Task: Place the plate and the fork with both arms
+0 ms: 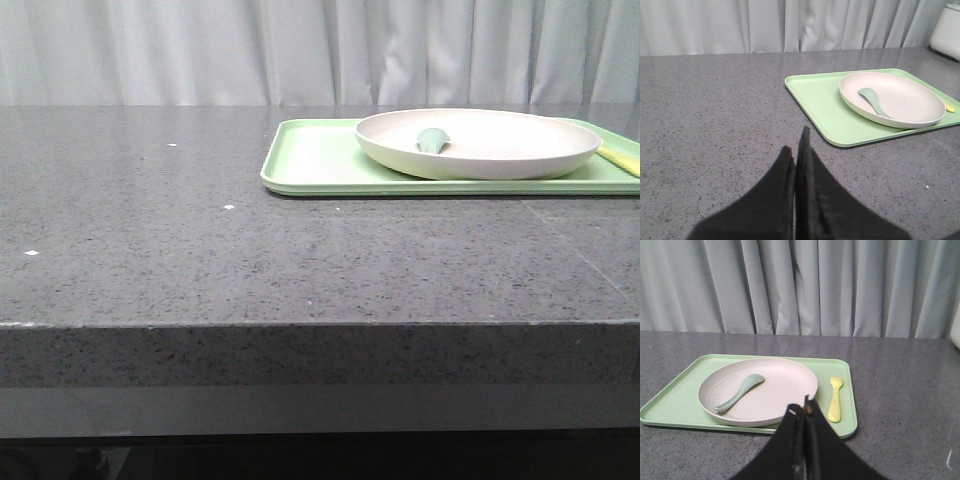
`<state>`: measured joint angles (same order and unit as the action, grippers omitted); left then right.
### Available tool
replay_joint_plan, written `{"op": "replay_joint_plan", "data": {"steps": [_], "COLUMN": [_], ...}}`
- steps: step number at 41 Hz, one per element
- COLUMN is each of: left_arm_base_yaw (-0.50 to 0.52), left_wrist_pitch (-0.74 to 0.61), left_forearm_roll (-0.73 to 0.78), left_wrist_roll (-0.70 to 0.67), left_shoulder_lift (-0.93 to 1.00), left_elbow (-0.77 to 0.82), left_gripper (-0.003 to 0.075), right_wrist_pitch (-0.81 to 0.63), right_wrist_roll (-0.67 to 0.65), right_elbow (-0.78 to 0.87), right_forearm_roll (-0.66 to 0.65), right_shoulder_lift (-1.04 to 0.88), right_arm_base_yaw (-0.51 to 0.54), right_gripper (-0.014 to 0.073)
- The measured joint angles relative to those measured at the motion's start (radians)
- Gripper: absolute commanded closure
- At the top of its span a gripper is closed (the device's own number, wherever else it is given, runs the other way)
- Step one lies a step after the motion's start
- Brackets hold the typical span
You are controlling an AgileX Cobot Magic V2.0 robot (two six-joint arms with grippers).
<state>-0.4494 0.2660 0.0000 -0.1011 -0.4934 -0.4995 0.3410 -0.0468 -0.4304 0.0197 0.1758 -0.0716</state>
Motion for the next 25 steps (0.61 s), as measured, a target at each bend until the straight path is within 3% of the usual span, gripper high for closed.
{"op": "replay_joint_plan", "data": {"steps": [18, 25], "left_arm_base_yaw": [0.000, 0.067], "left_wrist_pitch": [-0.017, -0.096], "left_forearm_roll": [0.010, -0.010], "left_wrist_roll": [0.000, 0.025], "left_shoulder_lift": [0.012, 0.091], "left_elbow": [0.018, 0.124], "left_gripper": [0.0738, 0.0738], "right_wrist_pitch": [0.000, -0.001], "right_wrist_roll": [0.000, 0.000], "right_elbow": [0.000, 0.000], "right_forearm_roll": [0.000, 0.000], "right_shoulder_lift": [0.000, 0.000], "right_arm_base_yaw": [0.000, 0.000], "right_gripper": [0.0661, 0.0661]}}
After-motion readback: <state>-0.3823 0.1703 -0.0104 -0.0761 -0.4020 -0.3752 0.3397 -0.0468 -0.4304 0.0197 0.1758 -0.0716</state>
